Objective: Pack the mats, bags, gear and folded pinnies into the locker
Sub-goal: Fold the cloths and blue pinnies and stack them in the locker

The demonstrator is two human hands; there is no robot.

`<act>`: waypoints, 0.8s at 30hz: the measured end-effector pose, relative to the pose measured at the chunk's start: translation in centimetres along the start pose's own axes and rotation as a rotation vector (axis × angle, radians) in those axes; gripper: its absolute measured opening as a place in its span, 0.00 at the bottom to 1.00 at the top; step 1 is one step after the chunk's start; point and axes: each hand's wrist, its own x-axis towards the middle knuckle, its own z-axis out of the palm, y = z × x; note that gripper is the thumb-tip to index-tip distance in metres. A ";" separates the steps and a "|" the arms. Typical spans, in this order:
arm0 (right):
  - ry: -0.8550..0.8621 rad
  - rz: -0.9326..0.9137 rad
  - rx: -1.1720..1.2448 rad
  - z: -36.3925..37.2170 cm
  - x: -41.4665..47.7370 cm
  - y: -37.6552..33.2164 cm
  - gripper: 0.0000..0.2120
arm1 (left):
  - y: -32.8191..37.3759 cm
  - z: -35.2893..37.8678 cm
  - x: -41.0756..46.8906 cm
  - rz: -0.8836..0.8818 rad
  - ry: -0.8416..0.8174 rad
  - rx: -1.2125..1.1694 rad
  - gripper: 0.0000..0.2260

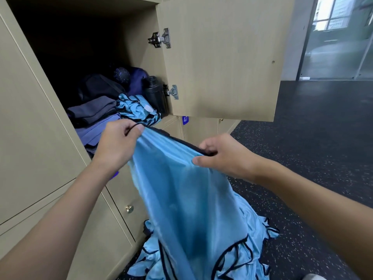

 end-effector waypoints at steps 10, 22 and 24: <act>-0.007 -0.120 -0.104 1.0 0.0 -1.0 0.03 | 2.5 2.2 -3.4 0.198 -0.834 -0.203 0.13; -0.055 0.005 0.104 -1.2 -0.9 0.1 0.05 | 0.2 -0.6 -0.5 0.110 -0.257 -0.003 0.10; -0.024 -0.005 0.138 -1.2 -0.8 0.4 0.06 | 0.5 -0.8 -0.6 0.135 -0.274 -0.039 0.09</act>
